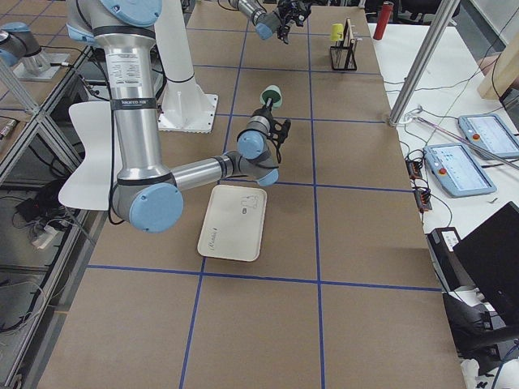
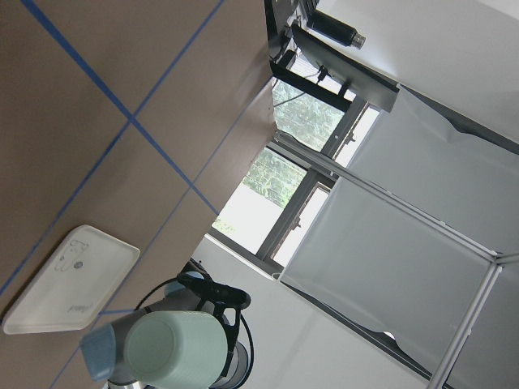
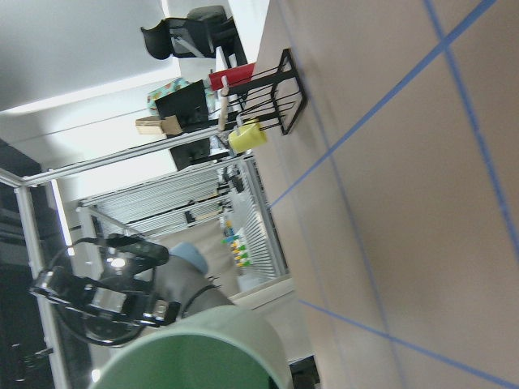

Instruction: Left arm grabs green cup and hands to right arm on tray

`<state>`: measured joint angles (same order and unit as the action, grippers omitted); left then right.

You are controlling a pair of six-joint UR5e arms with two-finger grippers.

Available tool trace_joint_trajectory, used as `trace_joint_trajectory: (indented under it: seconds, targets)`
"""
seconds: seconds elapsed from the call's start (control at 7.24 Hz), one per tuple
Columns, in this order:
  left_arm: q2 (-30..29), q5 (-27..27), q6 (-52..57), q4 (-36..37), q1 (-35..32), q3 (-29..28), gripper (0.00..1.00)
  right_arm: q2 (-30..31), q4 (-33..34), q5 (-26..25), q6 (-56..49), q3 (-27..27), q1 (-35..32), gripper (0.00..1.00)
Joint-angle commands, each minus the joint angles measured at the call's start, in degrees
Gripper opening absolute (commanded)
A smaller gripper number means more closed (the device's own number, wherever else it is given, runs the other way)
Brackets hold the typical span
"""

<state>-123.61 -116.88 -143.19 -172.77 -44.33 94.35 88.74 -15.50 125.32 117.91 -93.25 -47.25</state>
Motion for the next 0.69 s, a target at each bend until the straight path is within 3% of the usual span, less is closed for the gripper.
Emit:
trace_joint_trajectory:
  seconds: [0.0,0.28,0.55]
  targets:
    - [-0.05,-0.98,1.77,3.83,-0.06,-0.13,1.00,9.64,8.53,8.52,-15.01,-0.26,-6.25,0.00]
    - [0.04,-0.98,1.86,5.42,0.03,-0.13,1.00,17.39,16.86,10.56,-24.69,-1.14,-8.73,0.00]
    - [0.04,-0.89,1.77,6.29,0.21,-0.13,1.00,19.44,30.80,8.65,-42.31,-2.19,-11.55,0.00]
